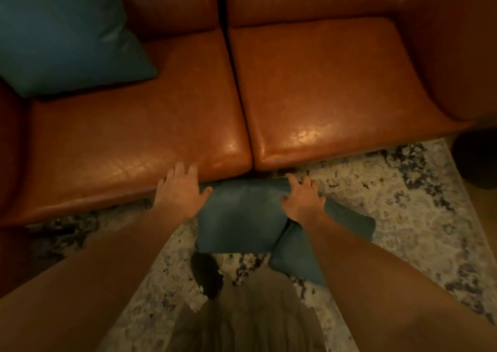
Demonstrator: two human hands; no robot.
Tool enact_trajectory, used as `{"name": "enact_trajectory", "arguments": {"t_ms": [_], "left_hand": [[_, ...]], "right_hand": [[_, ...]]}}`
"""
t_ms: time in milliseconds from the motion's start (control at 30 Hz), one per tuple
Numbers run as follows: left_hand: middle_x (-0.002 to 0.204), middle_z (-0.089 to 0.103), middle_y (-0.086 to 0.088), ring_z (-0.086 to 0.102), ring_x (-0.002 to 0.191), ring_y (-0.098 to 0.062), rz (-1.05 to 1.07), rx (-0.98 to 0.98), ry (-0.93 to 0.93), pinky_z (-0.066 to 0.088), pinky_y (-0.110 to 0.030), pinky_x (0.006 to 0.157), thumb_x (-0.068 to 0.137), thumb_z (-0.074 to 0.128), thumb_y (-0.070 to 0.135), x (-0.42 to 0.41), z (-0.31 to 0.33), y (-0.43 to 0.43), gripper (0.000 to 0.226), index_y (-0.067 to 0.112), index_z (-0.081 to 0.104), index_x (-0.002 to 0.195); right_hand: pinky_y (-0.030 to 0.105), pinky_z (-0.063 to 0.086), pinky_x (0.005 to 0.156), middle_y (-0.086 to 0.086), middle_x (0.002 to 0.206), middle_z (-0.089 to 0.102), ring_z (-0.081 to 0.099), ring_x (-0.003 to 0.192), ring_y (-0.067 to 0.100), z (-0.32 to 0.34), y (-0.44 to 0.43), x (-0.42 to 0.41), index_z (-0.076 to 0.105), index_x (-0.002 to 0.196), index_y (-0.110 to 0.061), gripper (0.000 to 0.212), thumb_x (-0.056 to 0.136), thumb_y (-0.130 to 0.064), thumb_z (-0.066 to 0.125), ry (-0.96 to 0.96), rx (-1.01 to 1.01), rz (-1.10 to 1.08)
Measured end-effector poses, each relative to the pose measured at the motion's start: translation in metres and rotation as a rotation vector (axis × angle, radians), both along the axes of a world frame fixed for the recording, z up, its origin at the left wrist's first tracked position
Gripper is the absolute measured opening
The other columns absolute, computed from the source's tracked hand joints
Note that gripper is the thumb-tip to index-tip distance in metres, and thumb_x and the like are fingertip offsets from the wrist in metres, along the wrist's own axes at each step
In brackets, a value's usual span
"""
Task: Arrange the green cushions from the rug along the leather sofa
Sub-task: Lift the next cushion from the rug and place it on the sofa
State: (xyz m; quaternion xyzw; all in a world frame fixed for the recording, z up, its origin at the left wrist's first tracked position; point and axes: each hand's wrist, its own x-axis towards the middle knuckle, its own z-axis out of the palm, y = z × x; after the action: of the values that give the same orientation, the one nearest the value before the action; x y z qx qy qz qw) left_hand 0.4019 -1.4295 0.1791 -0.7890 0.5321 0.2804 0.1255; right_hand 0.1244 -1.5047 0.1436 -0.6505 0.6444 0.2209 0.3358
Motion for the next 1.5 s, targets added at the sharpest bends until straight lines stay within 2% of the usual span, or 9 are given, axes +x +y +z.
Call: {"name": "enact_trajectory", "arguments": {"t_ms": [167, 567, 767, 1000, 1133, 1267, 1400, 1467, 1500], "left_hand": [[0.155, 0.035, -0.013, 0.037, 0.144, -0.035, -0.023, 0.03, -0.025, 0.035, -0.052, 0.116, 0.103, 0.051, 0.059, -0.017, -0.06, 0.004, 0.079, 0.02, 0.02, 0.164], [0.165, 0.031, -0.005, 0.033, 0.15, -0.033, 0.012, 0.122, -0.035, 0.035, -0.054, 0.118, 0.099, 0.061, 0.05, -0.02, -0.205, 0.015, 0.079, 0.022, 0.025, 0.164], [0.165, 0.03, -0.012, 0.033, 0.149, -0.041, 0.042, 0.21, 0.019, 0.037, -0.056, 0.118, 0.096, 0.068, 0.046, -0.002, -0.241, 0.011, 0.086, 0.02, 0.023, 0.165], [0.156, 0.024, -0.012, 0.03, 0.145, -0.046, 0.126, 0.218, -0.055, 0.04, -0.064, 0.113, 0.092, 0.073, 0.049, -0.015, -0.261, 0.01, 0.093, 0.024, 0.02, 0.163], [0.163, 0.024, -0.015, 0.032, 0.144, -0.051, 0.187, 0.224, -0.028, 0.037, -0.059, 0.117, 0.092, 0.074, 0.045, -0.01, -0.271, 0.013, 0.102, 0.024, 0.008, 0.168], [0.158, 0.027, -0.018, 0.032, 0.142, -0.047, 0.101, 0.314, -0.094, 0.036, -0.055, 0.117, 0.092, 0.065, 0.057, 0.004, -0.271, 0.009, 0.087, 0.022, 0.028, 0.163], [0.15, 0.016, -0.015, 0.027, 0.137, -0.047, 0.19, 0.318, -0.085, 0.041, -0.059, 0.111, 0.088, 0.07, 0.058, 0.001, -0.265, 0.016, 0.069, 0.029, 0.047, 0.147], [0.149, 0.021, -0.018, 0.04, 0.128, -0.047, 0.249, 0.307, 0.006, 0.048, -0.054, 0.103, 0.085, 0.075, 0.051, 0.001, -0.263, 0.024, 0.064, 0.026, 0.049, 0.139], [0.144, 0.029, -0.018, 0.049, 0.116, -0.041, 0.266, 0.298, 0.055, 0.052, -0.049, 0.093, 0.083, 0.078, 0.047, 0.001, -0.261, 0.028, 0.062, 0.023, 0.05, 0.132]], "right_hand": [[0.069, 0.021, 0.122, 0.01, 0.172, 0.012, 0.009, 0.158, 0.037, -0.07, -0.002, -0.022, 0.014, 0.166, -0.034, 0.072, 0.105, -0.038, 0.053, 0.003, 0.023, 0.047], [0.06, 0.008, 0.129, 0.006, 0.175, -0.015, -0.011, 0.161, 0.035, -0.219, 0.001, -0.052, -0.004, 0.168, -0.03, 0.088, 0.104, -0.034, 0.057, -0.023, 0.022, 0.118], [0.063, 0.012, 0.127, 0.007, 0.176, 0.0, -0.003, 0.162, 0.036, -0.246, -0.017, -0.051, -0.012, 0.167, -0.028, 0.092, 0.105, -0.038, 0.055, -0.066, 0.087, 0.054], [0.063, 0.011, 0.127, 0.011, 0.176, -0.002, -0.003, 0.161, 0.036, -0.261, -0.035, -0.045, -0.007, 0.168, -0.025, 0.091, 0.104, -0.047, 0.054, -0.018, 0.142, 0.014], [0.061, 0.018, 0.126, 0.01, 0.175, 0.005, 0.009, 0.16, 0.037, -0.264, -0.035, -0.049, -0.002, 0.169, -0.023, 0.077, 0.109, -0.046, 0.041, -0.041, 0.164, -0.016], [0.055, 0.024, 0.126, 0.012, 0.175, 0.005, 0.015, 0.159, 0.039, -0.271, -0.037, -0.054, 0.003, 0.169, -0.019, 0.071, 0.111, -0.041, 0.038, -0.105, 0.198, -0.088], [0.049, 0.028, 0.122, 0.022, 0.165, 0.03, 0.03, 0.151, 0.04, -0.273, -0.033, -0.051, 0.029, 0.161, -0.004, 0.057, 0.11, -0.029, 0.039, -0.177, 0.099, -0.201], [0.048, 0.028, 0.122, 0.023, 0.164, 0.032, 0.031, 0.151, 0.039, -0.27, -0.03, -0.051, 0.031, 0.16, -0.002, 0.059, 0.112, -0.035, 0.034, -0.171, 0.145, -0.26], [0.048, 0.029, 0.121, 0.023, 0.164, 0.033, 0.032, 0.151, 0.038, -0.27, -0.028, -0.054, 0.032, 0.16, -0.002, 0.062, 0.112, -0.042, 0.031, -0.149, 0.195, -0.276]]}}
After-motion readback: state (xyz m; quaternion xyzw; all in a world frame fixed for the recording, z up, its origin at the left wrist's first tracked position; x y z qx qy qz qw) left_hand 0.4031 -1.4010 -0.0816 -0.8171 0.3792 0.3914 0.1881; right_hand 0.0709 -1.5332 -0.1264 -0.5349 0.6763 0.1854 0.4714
